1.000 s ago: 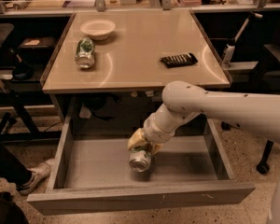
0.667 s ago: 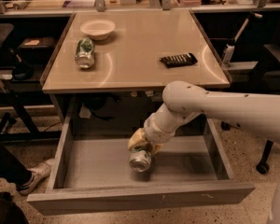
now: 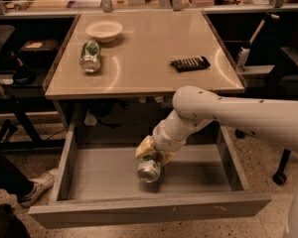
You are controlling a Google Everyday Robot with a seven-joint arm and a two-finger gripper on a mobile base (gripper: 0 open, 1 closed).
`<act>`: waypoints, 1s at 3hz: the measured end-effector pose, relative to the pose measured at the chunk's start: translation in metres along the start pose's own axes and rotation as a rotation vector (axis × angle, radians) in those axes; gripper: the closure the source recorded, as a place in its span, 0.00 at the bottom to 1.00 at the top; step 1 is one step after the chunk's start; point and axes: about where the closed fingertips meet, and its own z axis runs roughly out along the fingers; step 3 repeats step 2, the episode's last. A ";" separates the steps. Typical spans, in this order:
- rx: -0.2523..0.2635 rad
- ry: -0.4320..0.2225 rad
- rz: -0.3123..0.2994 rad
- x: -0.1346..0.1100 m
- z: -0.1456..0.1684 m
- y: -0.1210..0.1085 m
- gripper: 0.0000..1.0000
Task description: Place 7up can into top drawer
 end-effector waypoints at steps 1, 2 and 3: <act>0.000 0.000 0.000 0.000 0.000 0.000 0.00; 0.000 0.000 0.000 0.000 0.000 0.000 0.00; 0.000 0.000 0.000 0.000 0.000 0.000 0.00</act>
Offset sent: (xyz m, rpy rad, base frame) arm 0.0000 0.0000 0.0000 0.0000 0.0000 0.0000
